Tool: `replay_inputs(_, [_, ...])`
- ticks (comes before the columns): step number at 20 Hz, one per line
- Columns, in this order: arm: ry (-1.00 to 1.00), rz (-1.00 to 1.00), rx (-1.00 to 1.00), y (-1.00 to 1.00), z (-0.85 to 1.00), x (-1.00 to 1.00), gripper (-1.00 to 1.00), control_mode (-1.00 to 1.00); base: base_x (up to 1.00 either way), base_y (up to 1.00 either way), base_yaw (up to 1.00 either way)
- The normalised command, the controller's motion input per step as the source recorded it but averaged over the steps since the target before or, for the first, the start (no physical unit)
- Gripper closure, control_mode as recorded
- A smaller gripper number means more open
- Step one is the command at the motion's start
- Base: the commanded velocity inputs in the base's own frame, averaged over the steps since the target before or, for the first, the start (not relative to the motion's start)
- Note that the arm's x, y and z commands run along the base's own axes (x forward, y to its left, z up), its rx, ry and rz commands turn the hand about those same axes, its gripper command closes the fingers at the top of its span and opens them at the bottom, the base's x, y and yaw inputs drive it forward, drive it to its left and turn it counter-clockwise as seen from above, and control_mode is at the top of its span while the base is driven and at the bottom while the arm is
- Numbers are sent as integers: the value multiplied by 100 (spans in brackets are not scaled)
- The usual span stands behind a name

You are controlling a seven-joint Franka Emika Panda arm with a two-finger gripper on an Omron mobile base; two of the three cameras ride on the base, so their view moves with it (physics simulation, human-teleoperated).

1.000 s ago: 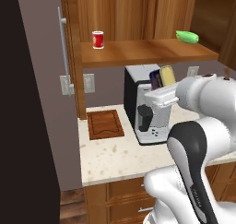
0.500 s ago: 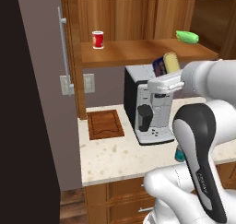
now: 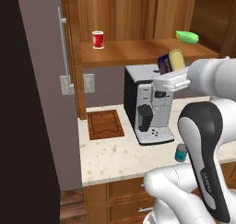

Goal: Pick the cans from the counter and place them in their designated side in the cabinet.

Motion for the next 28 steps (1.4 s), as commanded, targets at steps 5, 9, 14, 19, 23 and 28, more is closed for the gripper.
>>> replay_inputs(5, [-5,1,0,-10,0,7,100,-100,0,0,0])
replay_inputs(9, [-2,1,0,-5,1,22,100,-100,0,0,0])
replay_inputs(14, [0,0,0,-4,12,20,100,-100,0,0,0])
replay_inputs(19, [0,0,1,0,10,20,100,-100,0,0,0])
replay_inputs(23, [-1,2,0,0,1,15,100,-100,0,0,0])
replay_inputs(28, [-2,2,0,0,0,18,100,-100,0,0,0])
